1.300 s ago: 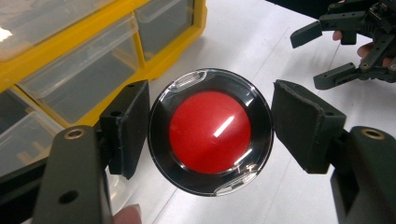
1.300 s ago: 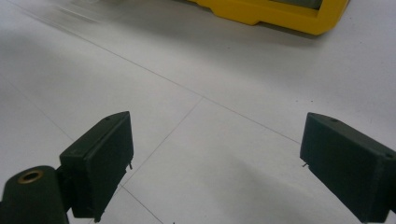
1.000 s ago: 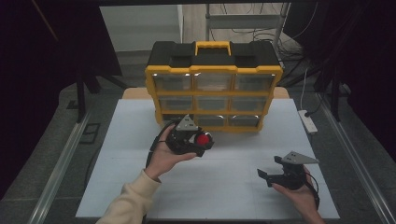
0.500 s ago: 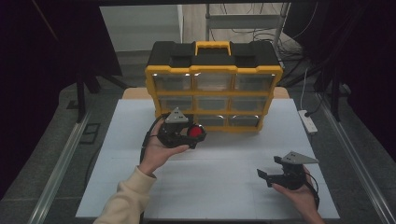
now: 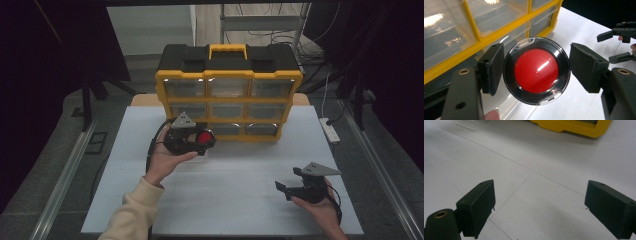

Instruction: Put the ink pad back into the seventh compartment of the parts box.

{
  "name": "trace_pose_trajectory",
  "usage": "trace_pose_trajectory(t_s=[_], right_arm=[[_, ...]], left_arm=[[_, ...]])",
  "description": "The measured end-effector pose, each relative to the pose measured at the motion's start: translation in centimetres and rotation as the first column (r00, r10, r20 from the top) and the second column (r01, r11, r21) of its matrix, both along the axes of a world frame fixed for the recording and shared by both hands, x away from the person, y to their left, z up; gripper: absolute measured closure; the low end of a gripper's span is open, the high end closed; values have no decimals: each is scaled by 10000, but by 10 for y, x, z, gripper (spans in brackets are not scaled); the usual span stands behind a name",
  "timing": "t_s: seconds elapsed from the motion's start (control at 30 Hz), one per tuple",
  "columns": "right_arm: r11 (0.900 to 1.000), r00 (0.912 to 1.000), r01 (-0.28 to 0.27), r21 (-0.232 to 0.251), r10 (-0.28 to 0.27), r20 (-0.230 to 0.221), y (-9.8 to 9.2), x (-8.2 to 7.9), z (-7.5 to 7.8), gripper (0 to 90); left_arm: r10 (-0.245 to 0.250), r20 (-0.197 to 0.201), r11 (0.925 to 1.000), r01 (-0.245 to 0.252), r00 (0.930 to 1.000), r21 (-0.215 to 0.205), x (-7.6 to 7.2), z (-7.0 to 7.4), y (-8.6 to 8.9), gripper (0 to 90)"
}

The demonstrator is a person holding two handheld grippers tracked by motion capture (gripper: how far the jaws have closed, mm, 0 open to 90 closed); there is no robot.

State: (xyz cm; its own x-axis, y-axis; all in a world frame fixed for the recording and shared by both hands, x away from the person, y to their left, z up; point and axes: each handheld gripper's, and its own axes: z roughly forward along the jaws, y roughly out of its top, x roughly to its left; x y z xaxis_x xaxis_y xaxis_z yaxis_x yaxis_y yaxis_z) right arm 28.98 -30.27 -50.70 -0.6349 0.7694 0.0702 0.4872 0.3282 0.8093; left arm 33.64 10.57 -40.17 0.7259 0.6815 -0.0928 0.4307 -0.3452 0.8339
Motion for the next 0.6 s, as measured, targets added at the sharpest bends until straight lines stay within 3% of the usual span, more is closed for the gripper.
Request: trace_pose_trajectory(t_s=[0.6], right_arm=[[10000,10000,4,9,-4,-9,0,0,0,98]], left_arm=[[534,10,9984,-533,9986,-194,7,2,18,308]])
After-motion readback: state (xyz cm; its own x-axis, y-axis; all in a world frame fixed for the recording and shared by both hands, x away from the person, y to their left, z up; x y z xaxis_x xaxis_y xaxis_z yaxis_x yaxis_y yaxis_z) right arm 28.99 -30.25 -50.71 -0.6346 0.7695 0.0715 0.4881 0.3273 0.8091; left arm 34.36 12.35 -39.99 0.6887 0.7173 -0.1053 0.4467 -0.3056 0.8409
